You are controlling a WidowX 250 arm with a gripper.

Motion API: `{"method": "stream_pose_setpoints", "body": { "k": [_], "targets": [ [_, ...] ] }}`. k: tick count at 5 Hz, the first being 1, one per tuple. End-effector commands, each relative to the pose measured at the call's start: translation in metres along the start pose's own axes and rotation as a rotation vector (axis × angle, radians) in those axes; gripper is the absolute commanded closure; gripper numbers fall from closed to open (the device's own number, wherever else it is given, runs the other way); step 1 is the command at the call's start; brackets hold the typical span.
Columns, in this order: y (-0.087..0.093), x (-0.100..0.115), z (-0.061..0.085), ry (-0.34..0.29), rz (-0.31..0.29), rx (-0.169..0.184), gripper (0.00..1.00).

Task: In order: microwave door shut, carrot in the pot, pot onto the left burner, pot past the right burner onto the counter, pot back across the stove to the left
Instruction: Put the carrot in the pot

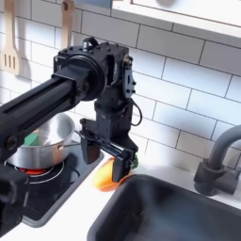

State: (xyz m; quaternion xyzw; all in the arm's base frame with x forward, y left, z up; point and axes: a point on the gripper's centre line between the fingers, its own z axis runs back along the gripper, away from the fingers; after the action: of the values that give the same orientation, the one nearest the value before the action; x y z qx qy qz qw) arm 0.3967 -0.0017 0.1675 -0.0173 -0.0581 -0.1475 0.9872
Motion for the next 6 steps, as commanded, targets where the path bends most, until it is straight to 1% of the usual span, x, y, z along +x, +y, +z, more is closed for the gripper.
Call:
{"method": "stream_pose_setpoints", "body": {
  "k": [1, 2, 3, 5, 6],
  "targets": [
    [0.007, 0.006, -0.008, -0.012, 0.004, 0.000, 0.00],
    [0.007, 0.005, -0.019, 0.007, -0.003, -0.012, 0.00],
    [0.003, 0.006, -0.020, 0.005, -0.034, -0.020, 0.00],
    [0.005, 0.007, -0.022, 0.011, -0.051, -0.028, 0.00],
    [0.005, 0.007, -0.023, 0.008, -0.053, -0.035, 1.00]
  ]
}}
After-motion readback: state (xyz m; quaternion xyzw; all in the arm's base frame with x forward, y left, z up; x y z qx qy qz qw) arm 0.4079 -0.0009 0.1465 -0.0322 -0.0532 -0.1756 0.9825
